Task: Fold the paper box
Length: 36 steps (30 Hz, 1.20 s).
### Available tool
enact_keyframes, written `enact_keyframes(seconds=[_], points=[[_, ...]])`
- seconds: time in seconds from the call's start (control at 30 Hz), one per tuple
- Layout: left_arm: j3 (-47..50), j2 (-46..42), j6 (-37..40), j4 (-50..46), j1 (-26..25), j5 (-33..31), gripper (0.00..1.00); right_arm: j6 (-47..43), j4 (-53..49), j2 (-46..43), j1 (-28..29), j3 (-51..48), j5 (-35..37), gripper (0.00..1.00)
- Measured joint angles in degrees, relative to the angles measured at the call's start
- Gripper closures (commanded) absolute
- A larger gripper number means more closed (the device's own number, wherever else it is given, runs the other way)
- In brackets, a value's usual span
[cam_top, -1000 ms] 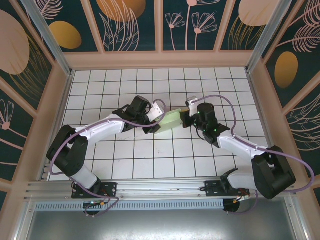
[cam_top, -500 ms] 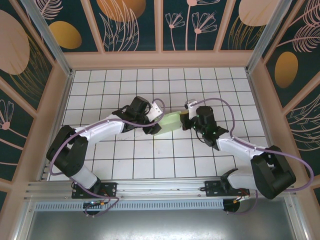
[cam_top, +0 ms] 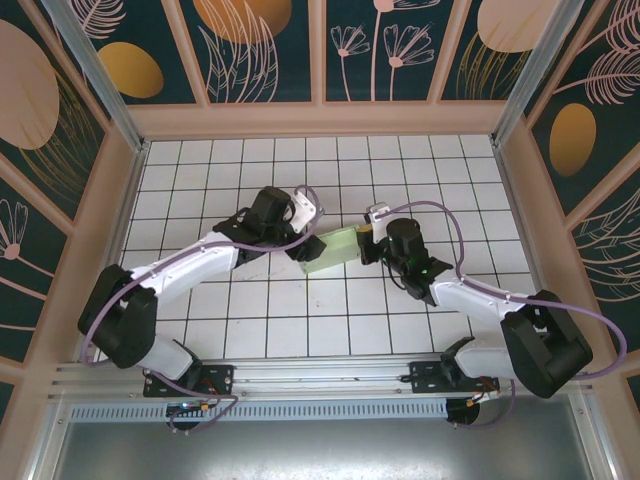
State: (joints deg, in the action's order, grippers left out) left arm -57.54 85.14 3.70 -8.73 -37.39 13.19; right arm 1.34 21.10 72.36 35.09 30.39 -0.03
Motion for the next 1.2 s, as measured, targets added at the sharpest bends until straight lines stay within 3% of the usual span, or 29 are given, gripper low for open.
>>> enact_keyframes(seconds=[0.2,0.47,0.83,1.2], points=[[2.7,-7.2,-8.0,1.0,0.0,-4.5,0.36,-0.6,-3.0,0.0,1.0,2.0,2.9,1.0],[7.5,-12.2,-15.1,-4.1,0.0,-5.8,0.64,-0.6,-6.1,0.0,2.3,3.9,5.5,1.0],[1.2,-3.0,-17.4,-12.8,0.0,-7.3,0.71,-0.6,-7.6,0.0,2.4,4.0,6.3,1.0],[-2.2,-1.3,-19.3,-14.0,0.0,-4.9,0.82,-0.6,-7.6,0.0,2.6,4.0,6.3,1.0]])
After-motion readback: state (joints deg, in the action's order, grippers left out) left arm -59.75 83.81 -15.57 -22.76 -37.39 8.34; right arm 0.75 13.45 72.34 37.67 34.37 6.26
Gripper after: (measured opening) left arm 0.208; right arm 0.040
